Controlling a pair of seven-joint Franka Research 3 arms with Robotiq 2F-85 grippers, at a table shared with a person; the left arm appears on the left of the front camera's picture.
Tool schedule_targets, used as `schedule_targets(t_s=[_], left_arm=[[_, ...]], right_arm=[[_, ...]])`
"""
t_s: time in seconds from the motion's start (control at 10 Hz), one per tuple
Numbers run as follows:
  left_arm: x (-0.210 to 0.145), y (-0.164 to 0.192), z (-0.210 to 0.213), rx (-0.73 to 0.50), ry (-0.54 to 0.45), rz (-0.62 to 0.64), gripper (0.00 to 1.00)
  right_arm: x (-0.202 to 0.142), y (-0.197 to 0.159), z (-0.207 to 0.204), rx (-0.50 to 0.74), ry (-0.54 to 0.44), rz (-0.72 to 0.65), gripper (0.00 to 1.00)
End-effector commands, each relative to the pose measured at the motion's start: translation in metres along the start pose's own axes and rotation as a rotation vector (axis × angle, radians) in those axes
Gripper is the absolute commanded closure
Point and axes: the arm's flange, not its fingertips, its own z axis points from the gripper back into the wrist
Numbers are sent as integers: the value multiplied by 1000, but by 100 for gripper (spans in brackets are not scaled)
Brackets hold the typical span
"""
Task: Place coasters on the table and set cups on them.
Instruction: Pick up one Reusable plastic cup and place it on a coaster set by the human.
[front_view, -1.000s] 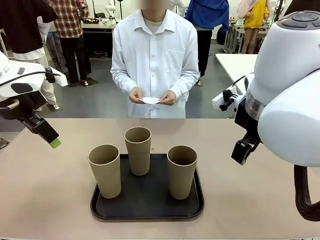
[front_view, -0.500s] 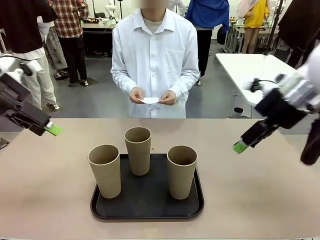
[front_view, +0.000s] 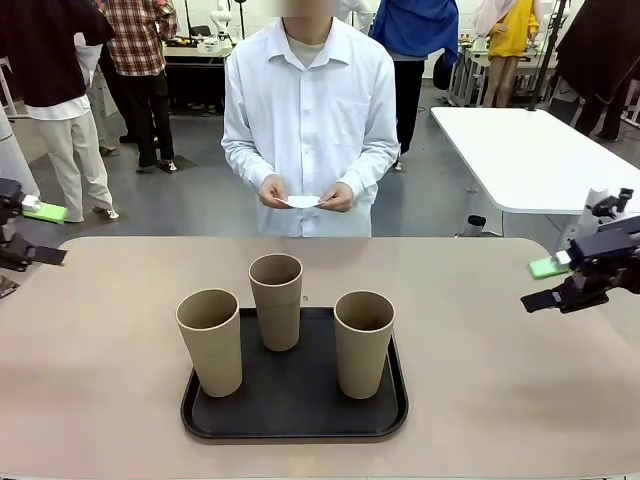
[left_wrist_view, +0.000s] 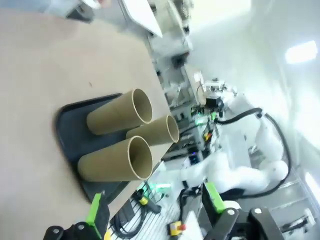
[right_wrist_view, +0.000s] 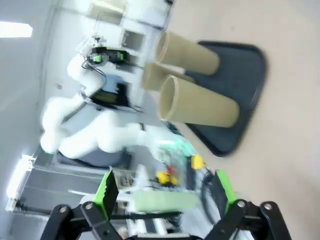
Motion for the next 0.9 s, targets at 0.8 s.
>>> schedule_targets(t_s=[0.8], left_arm=[[-6, 40, 36, 25, -47, 137, 0]], right_arm=[[-17, -10, 46, 53, -178, -128, 0]])
